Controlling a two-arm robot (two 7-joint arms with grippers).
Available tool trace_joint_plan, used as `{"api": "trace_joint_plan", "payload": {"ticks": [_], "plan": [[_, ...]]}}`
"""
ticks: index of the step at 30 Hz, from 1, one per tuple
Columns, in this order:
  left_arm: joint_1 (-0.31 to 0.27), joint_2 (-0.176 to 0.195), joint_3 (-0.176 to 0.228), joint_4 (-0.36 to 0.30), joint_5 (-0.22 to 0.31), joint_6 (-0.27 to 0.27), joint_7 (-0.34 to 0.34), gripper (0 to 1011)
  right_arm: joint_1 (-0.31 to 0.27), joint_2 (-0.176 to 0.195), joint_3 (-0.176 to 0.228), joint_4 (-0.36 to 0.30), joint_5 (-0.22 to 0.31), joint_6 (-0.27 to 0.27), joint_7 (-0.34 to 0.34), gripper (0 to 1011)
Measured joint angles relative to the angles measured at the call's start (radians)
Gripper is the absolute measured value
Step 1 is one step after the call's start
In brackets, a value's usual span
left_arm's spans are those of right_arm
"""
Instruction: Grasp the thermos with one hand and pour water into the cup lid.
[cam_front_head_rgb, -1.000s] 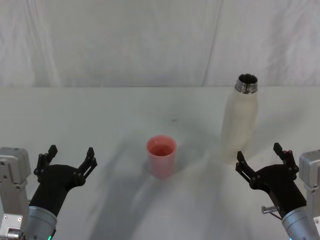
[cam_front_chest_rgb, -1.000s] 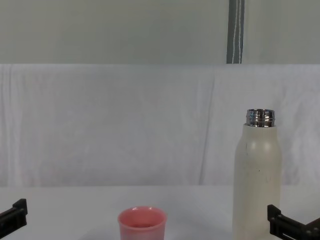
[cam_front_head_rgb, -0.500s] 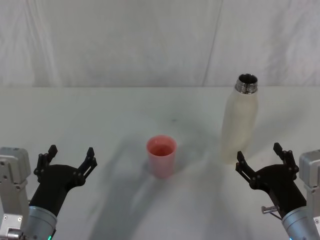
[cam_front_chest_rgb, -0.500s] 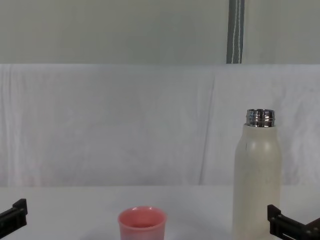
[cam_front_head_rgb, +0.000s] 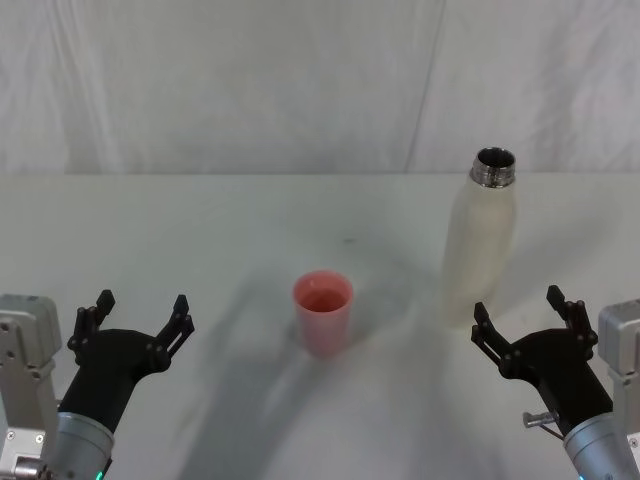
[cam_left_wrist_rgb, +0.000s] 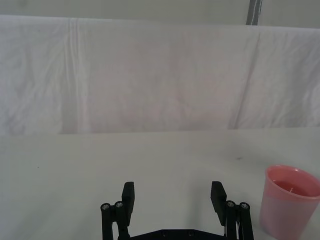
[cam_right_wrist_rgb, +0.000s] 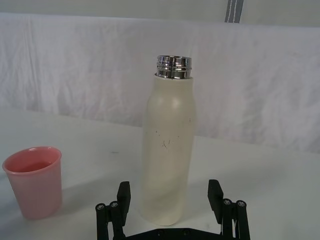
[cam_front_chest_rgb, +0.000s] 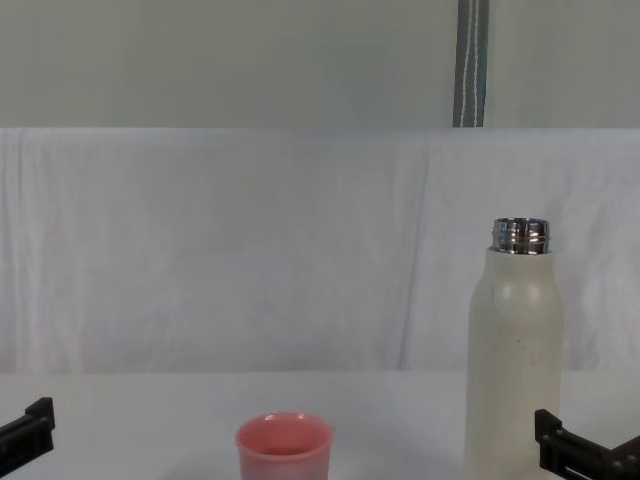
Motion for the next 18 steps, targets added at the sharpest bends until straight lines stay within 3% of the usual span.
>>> {"api": "trace_joint_plan", "payload": {"ticks": [9, 18], "plan": [[0.000, 0.000, 0.000, 0.000, 0.000, 0.000, 0.000, 1001, 0.000, -0.003, 0.009, 0.000, 0.003, -0.001, 0.008, 1000], [0.000, 0.000, 0.000, 0.000, 0.000, 0.000, 0.000, 1001, 0.024, -0.028, 0.037, 0.029, 0.040, -0.008, 0.075, 1000]]}}
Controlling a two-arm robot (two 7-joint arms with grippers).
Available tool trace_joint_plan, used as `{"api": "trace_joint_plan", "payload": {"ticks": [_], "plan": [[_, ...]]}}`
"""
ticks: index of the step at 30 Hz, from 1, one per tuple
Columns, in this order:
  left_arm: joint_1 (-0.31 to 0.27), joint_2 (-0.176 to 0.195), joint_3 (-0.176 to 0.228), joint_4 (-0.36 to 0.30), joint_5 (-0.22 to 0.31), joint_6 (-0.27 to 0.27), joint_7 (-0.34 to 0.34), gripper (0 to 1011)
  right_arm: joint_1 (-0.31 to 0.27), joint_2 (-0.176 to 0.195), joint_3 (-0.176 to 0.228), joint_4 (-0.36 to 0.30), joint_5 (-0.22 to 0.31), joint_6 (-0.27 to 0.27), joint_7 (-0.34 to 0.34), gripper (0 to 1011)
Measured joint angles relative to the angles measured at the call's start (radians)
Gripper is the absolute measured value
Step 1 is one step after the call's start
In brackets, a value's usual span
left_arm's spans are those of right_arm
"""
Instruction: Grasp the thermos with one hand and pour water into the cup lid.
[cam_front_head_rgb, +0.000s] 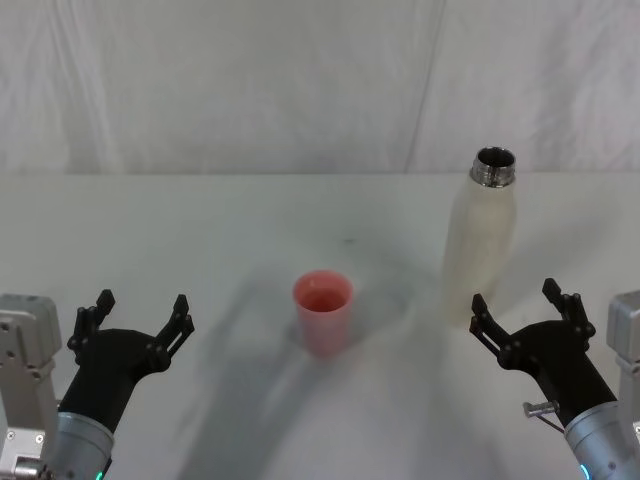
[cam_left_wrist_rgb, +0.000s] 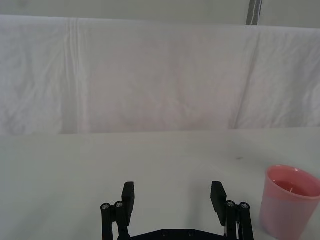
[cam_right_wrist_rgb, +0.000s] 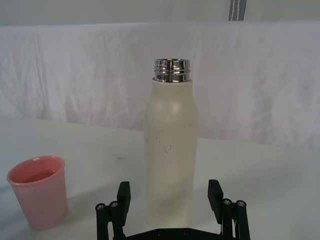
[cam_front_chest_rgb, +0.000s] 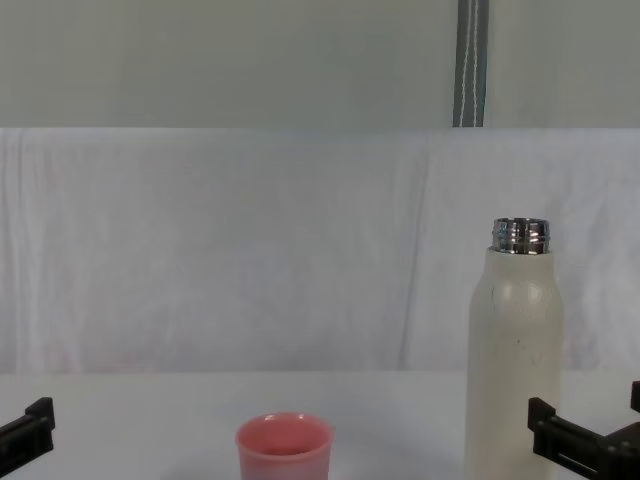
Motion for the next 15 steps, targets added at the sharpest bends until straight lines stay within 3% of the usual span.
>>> {"api": "trace_joint_plan", "payload": {"ticks": [15], "plan": [[0.000, 0.000, 0.000, 0.000, 0.000, 0.000, 0.000, 1001, 0.077, -0.035, 0.029, 0.098, 0.034, 0.017, 0.088, 1000]]}}
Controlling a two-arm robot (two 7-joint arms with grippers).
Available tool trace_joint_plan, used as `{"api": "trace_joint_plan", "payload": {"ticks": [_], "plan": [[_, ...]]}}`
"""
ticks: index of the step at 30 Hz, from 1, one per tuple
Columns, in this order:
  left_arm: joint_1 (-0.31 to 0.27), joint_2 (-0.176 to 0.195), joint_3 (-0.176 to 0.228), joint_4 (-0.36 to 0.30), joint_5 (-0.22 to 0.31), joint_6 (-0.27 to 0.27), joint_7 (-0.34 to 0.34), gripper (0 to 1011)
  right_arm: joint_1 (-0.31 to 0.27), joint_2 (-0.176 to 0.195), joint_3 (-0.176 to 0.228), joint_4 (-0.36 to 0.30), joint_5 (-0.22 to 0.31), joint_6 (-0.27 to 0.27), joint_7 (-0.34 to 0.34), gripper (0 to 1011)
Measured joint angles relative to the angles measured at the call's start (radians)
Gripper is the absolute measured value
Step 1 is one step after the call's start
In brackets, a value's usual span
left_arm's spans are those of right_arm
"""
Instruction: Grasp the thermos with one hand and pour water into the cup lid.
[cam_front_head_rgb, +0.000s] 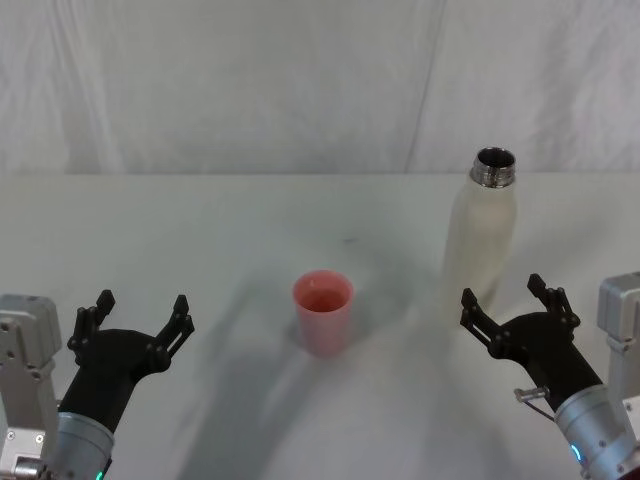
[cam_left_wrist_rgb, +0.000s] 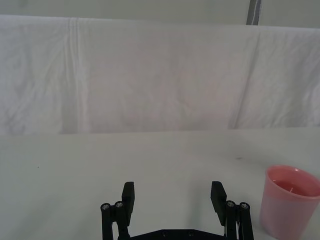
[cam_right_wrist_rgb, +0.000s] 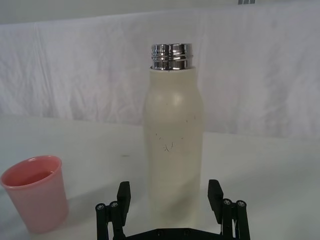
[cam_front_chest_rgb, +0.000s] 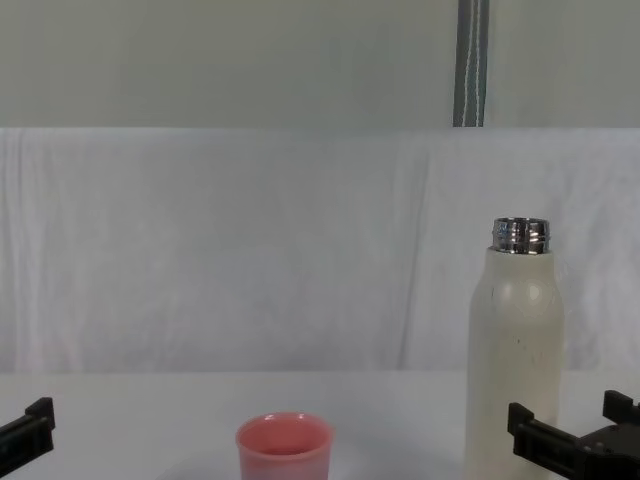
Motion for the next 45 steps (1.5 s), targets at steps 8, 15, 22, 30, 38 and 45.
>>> {"api": "trace_joint_plan", "payload": {"ticks": [8, 15, 22, 30, 38, 45], "plan": [[0.000, 0.000, 0.000, 0.000, 0.000, 0.000, 0.000, 1001, 0.055, -0.011, 0.002, 0.056, 0.006, -0.001, 0.021, 1000], [0.000, 0.000, 0.000, 0.000, 0.000, 0.000, 0.000, 1001, 0.091, -0.017, 0.003, 0.097, 0.008, -0.010, 0.028, 1000], [0.000, 0.000, 0.000, 0.000, 0.000, 0.000, 0.000, 1001, 0.118, -0.024, 0.006, 0.132, 0.008, -0.026, 0.030, 1000], [0.000, 0.000, 0.000, 0.000, 0.000, 0.000, 0.000, 1001, 0.136, -0.032, 0.008, 0.159, 0.010, -0.045, 0.032, 1000], [0.000, 0.000, 0.000, 0.000, 0.000, 0.000, 0.000, 1001, 0.153, -0.039, 0.006, 0.181, 0.018, -0.058, 0.040, 1000], [0.000, 0.000, 0.000, 0.000, 0.000, 0.000, 0.000, 1001, 0.171, -0.047, 0.005, 0.207, 0.022, -0.069, 0.040, 1000]]}}
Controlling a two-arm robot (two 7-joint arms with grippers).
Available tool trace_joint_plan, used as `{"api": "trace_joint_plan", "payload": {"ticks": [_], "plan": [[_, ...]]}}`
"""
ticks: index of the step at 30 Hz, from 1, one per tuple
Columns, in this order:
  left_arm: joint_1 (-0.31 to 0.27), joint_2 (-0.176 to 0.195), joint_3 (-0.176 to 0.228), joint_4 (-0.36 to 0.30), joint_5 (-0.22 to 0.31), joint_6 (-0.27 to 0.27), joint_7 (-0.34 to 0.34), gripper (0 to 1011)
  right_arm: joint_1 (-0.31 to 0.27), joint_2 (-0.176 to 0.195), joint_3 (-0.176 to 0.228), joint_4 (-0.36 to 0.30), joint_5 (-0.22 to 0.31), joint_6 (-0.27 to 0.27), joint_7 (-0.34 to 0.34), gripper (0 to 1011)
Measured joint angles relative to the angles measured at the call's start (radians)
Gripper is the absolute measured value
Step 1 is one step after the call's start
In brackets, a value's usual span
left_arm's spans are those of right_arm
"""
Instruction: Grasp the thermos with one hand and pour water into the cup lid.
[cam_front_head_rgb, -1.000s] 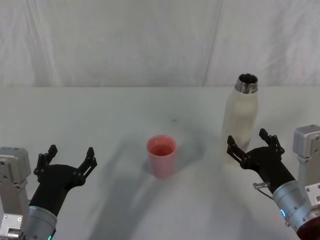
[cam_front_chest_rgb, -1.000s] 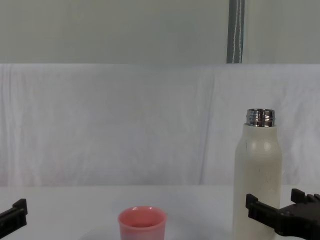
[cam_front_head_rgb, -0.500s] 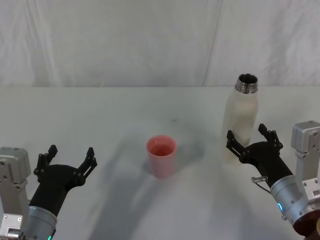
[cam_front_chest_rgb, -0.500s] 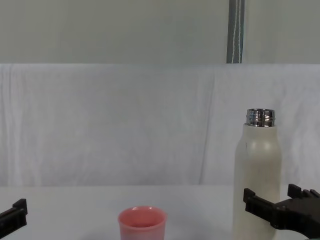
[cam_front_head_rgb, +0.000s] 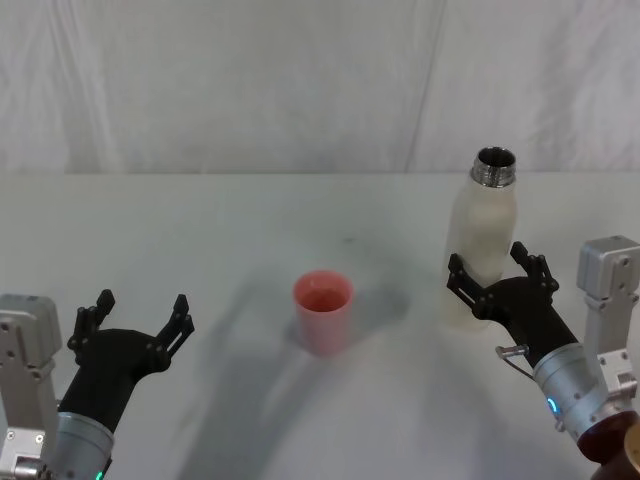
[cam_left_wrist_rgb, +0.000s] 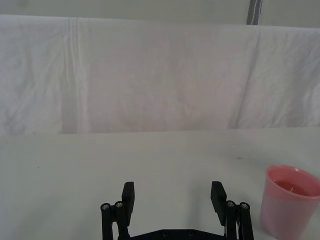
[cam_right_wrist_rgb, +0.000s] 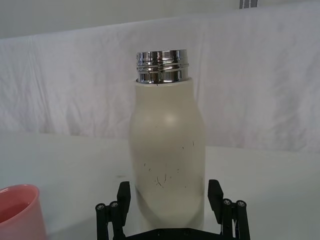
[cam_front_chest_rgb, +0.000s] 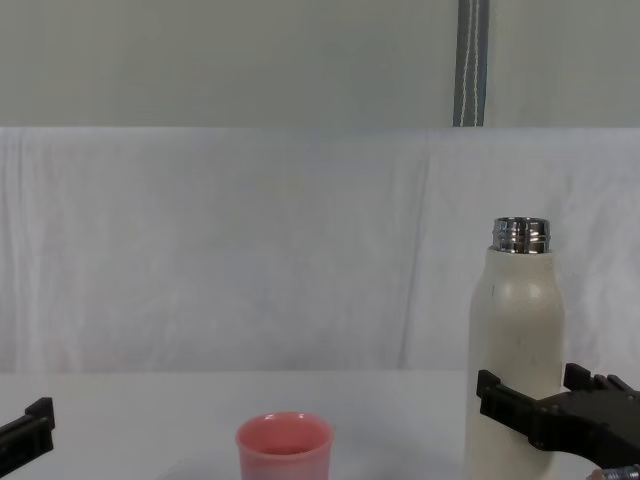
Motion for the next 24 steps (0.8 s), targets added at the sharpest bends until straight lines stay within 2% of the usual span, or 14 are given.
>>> {"api": "trace_joint_plan", "payload": {"ticks": [24], "plan": [[0.000, 0.000, 0.000, 0.000, 0.000, 0.000, 0.000, 1001, 0.056, -0.004, -0.011, 0.066, -0.001, -0.009, 0.012, 1000]]}}
